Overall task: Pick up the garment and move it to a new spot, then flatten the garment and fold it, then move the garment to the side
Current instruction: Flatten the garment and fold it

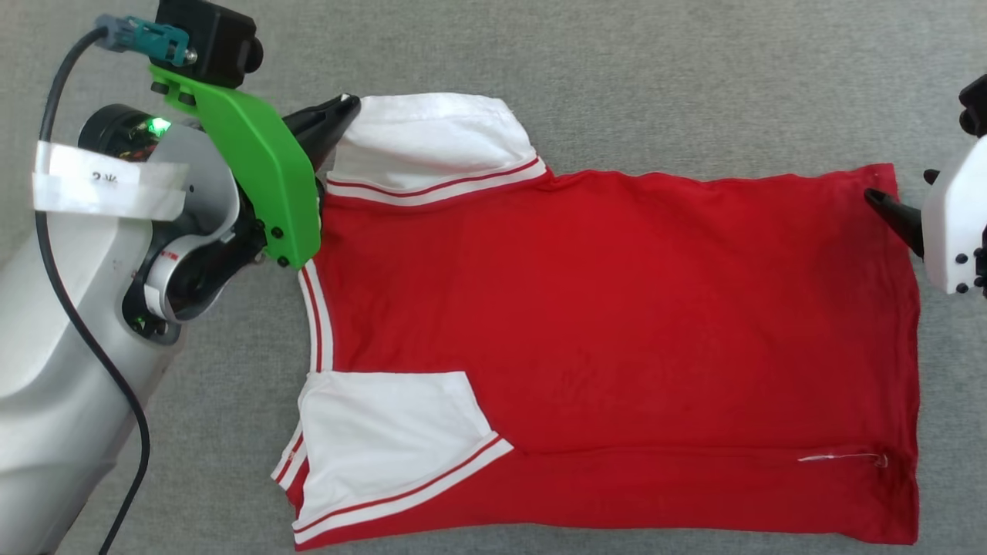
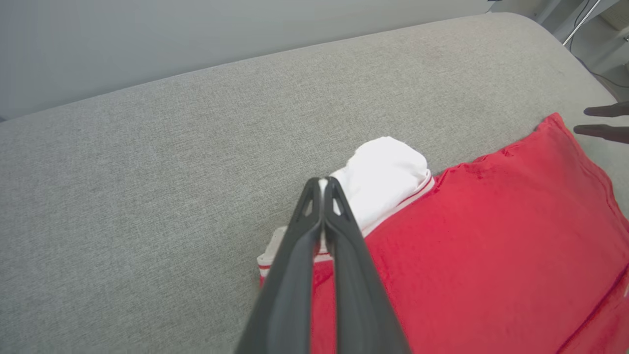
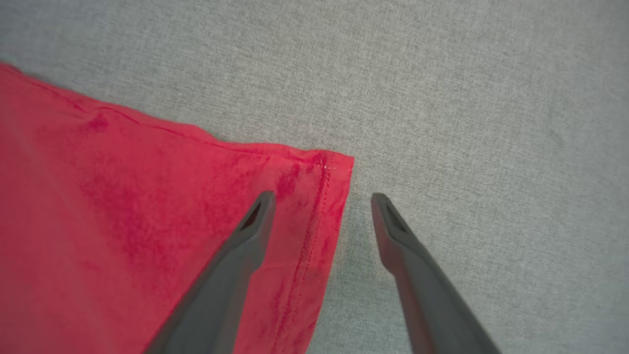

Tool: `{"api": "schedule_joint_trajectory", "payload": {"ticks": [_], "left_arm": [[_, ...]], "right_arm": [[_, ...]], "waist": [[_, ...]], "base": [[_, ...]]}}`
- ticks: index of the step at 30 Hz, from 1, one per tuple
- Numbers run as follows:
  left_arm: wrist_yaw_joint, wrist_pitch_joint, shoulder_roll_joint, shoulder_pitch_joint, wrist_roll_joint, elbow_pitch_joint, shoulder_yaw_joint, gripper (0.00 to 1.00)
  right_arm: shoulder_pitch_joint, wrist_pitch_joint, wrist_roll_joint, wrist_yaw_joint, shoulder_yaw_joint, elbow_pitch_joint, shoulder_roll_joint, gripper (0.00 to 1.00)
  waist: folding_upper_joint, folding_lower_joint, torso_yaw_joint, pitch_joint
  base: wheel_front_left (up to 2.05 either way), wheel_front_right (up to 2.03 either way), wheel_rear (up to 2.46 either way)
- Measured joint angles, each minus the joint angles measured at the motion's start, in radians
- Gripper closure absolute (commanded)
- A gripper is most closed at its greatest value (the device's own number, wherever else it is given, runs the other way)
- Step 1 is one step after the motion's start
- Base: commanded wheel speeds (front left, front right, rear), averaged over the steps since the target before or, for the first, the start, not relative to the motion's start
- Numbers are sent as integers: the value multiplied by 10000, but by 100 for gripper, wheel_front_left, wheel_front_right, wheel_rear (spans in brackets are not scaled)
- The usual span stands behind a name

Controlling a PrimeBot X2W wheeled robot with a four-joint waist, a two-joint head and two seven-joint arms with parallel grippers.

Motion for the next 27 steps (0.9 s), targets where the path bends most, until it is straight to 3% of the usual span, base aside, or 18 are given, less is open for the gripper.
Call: {"api": "schedule_joint_trajectory", "payload": {"ticks": [16, 17, 18, 20, 27], "left_arm": [[169, -61, 73, 231, 104, -882, -132, 100], [169, -102, 73, 244, 104, -848, -138, 100], [169, -109, 71, 254, 104, -805, -151, 100], [167, -159, 71, 276, 104, -734, -163, 100], [165, -378, 38, 466, 104, -380, -161, 100]], "right_arm": [[-650, -10, 182, -15, 1266, 968, -614, 0], [-650, 17, 244, -19, 1333, 997, -658, 4], [-649, 54, 305, -36, 1396, 1022, -679, 58], [-649, 63, 370, -59, 1523, 1047, -719, 100], [-610, -765, 669, -44, 1574, 1432, -525, 100]], "waist": [[0, 0, 631, 628], [-1, 0, 660, 636], [0, 0, 683, 631], [0, 0, 707, 594], [0, 0, 717, 337]], "base": [[0, 0, 0], [0, 0, 0], [0, 0, 0], [0, 0, 0], [0, 0, 0]]}}
